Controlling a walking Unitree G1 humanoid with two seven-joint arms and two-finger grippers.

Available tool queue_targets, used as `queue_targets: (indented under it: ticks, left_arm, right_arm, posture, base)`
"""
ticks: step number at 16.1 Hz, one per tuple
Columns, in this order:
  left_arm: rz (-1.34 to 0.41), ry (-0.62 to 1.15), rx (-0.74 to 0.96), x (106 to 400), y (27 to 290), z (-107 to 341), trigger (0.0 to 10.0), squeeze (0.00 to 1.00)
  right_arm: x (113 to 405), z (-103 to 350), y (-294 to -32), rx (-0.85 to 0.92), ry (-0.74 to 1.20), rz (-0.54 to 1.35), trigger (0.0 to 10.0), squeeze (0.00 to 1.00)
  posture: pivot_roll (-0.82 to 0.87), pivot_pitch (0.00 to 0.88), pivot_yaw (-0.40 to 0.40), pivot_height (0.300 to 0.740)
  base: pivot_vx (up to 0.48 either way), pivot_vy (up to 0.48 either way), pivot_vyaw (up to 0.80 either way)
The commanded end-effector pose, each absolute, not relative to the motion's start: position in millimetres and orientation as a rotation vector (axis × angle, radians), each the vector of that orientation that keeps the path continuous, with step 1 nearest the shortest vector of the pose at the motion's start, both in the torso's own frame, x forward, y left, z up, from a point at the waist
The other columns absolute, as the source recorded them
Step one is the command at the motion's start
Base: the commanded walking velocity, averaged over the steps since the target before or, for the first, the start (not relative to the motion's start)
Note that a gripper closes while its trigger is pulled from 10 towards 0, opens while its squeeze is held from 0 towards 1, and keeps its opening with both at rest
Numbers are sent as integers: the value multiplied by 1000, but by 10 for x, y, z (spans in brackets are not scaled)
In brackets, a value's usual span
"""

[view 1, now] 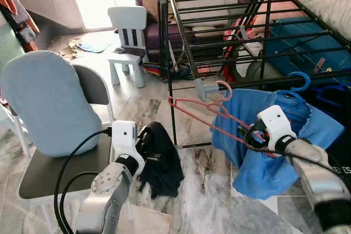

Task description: Hang hanger

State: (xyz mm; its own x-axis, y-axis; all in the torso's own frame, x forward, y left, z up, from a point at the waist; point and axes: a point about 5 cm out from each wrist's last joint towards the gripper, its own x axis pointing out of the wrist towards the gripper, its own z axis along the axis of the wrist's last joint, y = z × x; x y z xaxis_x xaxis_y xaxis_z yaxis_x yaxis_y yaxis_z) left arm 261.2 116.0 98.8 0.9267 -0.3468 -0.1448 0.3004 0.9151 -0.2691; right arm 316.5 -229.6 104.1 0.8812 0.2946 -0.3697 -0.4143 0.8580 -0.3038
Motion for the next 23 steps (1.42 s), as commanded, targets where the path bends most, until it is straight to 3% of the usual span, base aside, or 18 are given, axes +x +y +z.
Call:
queue_targets:
  ticks: [1, 8, 9, 10, 16, 23]
  left_arm:
    - [-342, 180, -237, 2632, 1161, 1038, 10000, 0]
    - [-342, 204, -217, 2596, 1221, 1036, 10000, 0]
    - [-344, 206, -213, 2593, 1232, 1041, 10000, 0]
    - [-346, 209, -206, 2592, 1249, 1048, 10000, 0]
    - [-352, 227, -190, 2586, 1274, 1058, 10000, 0]
    - [-376, 259, -195, 2579, 1210, 1017, 10000, 0]
  right_arm:
    - [3223, 1073, -2260, -380, 318, 429, 10000, 0]
    - [3423, 946, -2089, -358, 381, 520, 10000, 0]
    - [3437, 941, -2066, -364, 381, 527, 7059, 0]
    - [3466, 947, -2030, -364, 381, 535, 0, 0]
    - [3531, 956, -1923, -362, 373, 591, 0, 0]
    - [3515, 960, -2134, -393, 387, 542, 0, 0]
  posture:
    - [-112, 36, 34, 740]
    - [-73, 53, 53, 740]
    - [-63, 56, 59, 740]
    - [-57, 56, 63, 740]
    - [-45, 58, 68, 740]
    - [-68, 56, 67, 740]
  base:
    - [0, 0, 0]
    - [0, 0, 0]
    - [0, 0, 0]
    - [0, 0, 0]
    - [0, 0, 0]
    - [0, 0, 0]
